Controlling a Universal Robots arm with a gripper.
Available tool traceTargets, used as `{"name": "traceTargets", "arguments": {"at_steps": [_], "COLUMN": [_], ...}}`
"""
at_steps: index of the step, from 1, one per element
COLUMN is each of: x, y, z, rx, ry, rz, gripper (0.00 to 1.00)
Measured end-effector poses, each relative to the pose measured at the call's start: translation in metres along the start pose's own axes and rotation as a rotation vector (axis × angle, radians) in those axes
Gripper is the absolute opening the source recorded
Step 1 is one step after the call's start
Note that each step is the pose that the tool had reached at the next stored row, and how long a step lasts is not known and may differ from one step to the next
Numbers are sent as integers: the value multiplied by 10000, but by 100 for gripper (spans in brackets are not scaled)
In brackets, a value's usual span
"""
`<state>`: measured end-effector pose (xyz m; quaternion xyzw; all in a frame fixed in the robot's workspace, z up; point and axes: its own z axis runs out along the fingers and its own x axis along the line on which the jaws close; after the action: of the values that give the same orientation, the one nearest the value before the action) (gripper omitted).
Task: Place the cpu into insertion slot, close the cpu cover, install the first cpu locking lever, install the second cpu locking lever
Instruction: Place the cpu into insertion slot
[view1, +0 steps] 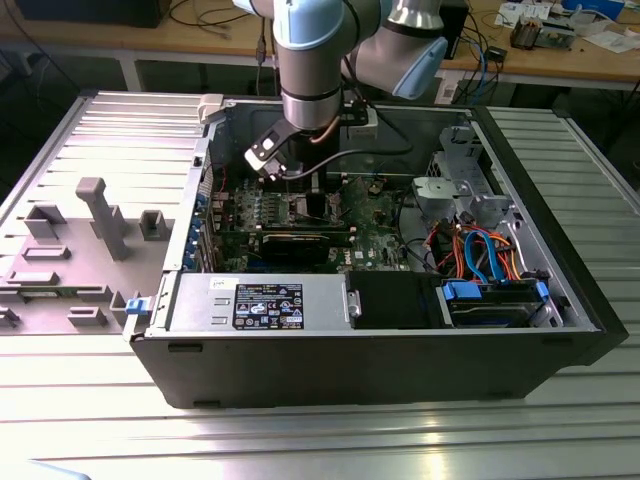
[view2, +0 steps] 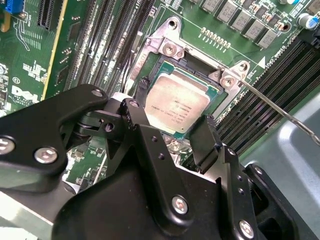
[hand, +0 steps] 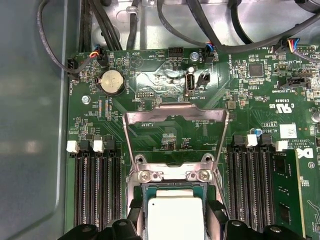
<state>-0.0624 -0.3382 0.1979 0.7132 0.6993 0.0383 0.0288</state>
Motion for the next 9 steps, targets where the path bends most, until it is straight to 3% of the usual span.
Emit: {"name": "traceTargets", "arguments": {"at_steps": [4,9], "x": [1,2], "y": [5,20], "z": [-54,-149], "rx": [18,156], "ry": [-57,-79], "rz": [-4,-5], "gripper": [61,61]}}
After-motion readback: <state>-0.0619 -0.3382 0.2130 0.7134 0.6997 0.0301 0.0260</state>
